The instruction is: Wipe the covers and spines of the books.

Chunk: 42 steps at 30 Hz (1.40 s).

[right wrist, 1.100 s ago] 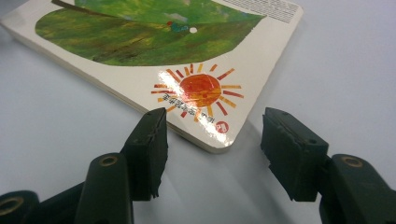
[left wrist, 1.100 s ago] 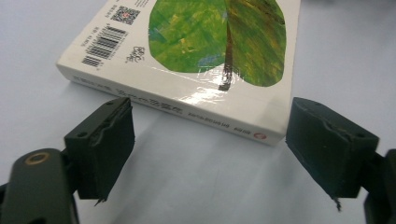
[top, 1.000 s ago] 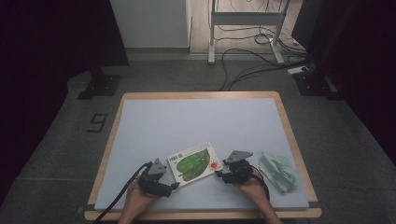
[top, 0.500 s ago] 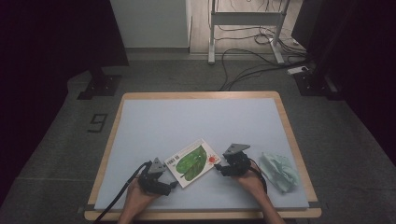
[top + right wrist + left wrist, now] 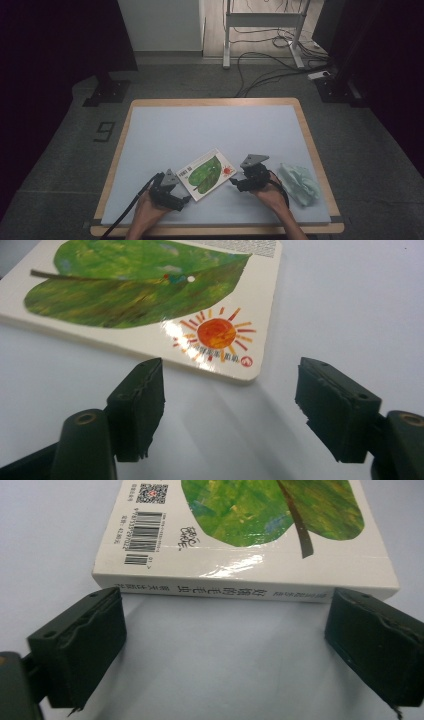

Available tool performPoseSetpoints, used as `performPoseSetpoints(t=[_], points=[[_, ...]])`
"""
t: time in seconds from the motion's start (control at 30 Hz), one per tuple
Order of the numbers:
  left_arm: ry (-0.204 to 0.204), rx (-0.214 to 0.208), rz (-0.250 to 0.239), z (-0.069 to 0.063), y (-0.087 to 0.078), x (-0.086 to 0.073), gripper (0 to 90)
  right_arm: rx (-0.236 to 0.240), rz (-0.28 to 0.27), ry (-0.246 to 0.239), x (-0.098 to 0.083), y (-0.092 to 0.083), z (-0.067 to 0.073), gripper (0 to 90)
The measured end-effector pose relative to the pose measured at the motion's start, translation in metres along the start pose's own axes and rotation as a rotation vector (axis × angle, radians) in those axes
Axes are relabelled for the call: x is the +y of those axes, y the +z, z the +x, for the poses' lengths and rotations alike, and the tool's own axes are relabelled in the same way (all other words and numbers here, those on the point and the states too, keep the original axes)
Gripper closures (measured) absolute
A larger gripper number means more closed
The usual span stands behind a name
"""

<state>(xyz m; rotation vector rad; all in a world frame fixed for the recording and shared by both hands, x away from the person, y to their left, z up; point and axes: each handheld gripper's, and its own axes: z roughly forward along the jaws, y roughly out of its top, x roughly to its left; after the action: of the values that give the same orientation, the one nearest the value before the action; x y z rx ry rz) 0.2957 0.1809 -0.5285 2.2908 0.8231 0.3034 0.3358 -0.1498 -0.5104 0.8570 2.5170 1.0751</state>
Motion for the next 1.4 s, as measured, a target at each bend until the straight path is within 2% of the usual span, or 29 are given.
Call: performPoseSetpoints(t=[0.3,0.43,0.53,0.73,0.93,1.23,1.4], points=[[0.002,0.000,0.002,0.001,0.000,0.000,1.7,0.000,0.023,-0.011,-0.004,-0.023,0.002,19.9],[0.001,0.005,0.002,0.000,0.000,0.000,1.6,-0.016,0.035,-0.009,-0.008,-0.033,0.002,16.7],[0.001,0.005,0.001,0.000,0.000,0.000,1.6,-0.041,0.040,0.005,-0.011,-0.041,-0.001,13.1],[-0.001,0.007,0.000,0.000,0.000,-0.001,1.6,-0.057,0.051,0.057,-0.022,-0.057,-0.010,8.5],[-0.001,0.007,-0.001,0.000,0.000,-0.001,1.7,-0.110,0.063,0.071,-0.034,-0.073,-0.018,5.1],[-0.001,0.007,-0.002,0.000,0.000,-0.001,1.9,-0.211,0.086,0.118,-0.053,-0.101,-0.031,8.1],[-0.001,0.007,-0.001,0.000,0.000,-0.001,1.9,-0.262,0.090,0.186,-0.068,-0.114,-0.041,9.5]])
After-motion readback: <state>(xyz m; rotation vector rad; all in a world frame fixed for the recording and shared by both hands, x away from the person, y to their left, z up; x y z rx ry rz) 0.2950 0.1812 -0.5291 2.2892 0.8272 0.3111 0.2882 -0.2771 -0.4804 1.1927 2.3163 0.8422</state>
